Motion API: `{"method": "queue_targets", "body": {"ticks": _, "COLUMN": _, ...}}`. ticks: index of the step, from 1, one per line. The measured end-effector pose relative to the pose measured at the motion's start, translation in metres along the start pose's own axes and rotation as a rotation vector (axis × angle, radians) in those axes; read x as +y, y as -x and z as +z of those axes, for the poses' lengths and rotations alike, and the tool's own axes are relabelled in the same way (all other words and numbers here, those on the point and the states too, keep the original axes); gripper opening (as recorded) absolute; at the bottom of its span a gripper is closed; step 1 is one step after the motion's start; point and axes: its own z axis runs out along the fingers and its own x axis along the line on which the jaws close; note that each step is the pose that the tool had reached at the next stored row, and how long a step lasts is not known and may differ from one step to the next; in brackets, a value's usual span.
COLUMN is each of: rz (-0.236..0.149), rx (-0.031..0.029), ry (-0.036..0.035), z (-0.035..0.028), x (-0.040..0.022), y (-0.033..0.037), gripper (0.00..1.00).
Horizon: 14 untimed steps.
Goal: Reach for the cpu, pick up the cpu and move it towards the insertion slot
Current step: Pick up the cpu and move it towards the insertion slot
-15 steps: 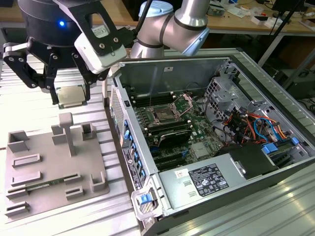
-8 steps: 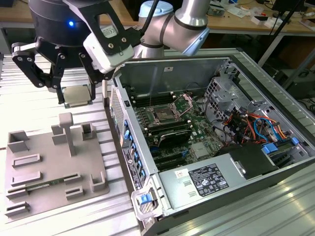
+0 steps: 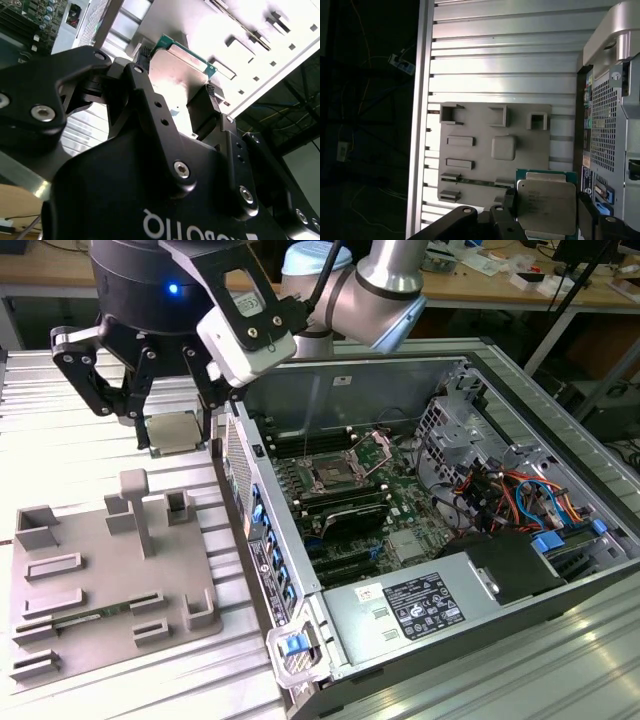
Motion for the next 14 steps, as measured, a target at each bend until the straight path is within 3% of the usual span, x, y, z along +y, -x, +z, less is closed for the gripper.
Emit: {"method": "queue_targets", "body": {"ticks": 14, "rz": 0.000, "rx": 0.0000, "ry": 0.0000, "z": -0.0004, "x": -0.0013, "y": 0.0221, "gripper": 0.55}}
